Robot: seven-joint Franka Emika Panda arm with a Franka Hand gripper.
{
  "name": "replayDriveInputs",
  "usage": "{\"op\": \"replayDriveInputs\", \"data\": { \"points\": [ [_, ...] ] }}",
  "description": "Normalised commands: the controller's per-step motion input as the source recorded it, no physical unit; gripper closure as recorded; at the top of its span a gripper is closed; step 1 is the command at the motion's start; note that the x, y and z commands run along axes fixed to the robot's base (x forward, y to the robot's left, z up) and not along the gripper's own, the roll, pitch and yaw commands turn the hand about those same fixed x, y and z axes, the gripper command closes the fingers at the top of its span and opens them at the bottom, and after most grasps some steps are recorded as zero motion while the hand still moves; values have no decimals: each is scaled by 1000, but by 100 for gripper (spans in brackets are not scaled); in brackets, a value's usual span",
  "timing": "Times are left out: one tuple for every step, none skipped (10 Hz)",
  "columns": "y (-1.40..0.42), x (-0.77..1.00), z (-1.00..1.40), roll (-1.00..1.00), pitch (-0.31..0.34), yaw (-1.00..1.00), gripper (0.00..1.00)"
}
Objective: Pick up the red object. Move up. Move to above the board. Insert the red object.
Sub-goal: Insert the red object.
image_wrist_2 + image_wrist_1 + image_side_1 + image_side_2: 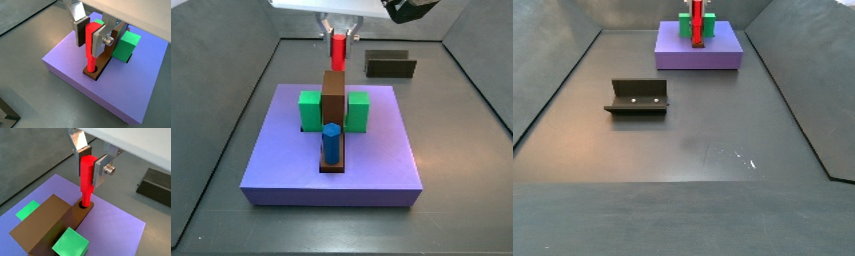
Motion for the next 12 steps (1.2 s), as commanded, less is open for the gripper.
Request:
{"op": "replayDriveInputs", "data": {
  "points": [
    [-37,-143,-29,0,-9,-111,100],
    [-63,-106,-20,-6,-9,-120,100],
    [-71,-37,-9,-3,0,-114,100],
    [-54,-14,-26,-4,0,-111,100],
    [0,0,-120,0,0,-17,100],
    [54,97,-203,0,0,0,100],
    [100,143,-269,4,6,0,100],
    [43,154,-274,17,10,0,100],
    [0,160,-286,53,19,0,100],
    [-29,131,-300,117,23,0,100],
    [-111,77,-237,34,27,0,100],
    [-106,0,-300,120,0,0,100]
  ]
}}
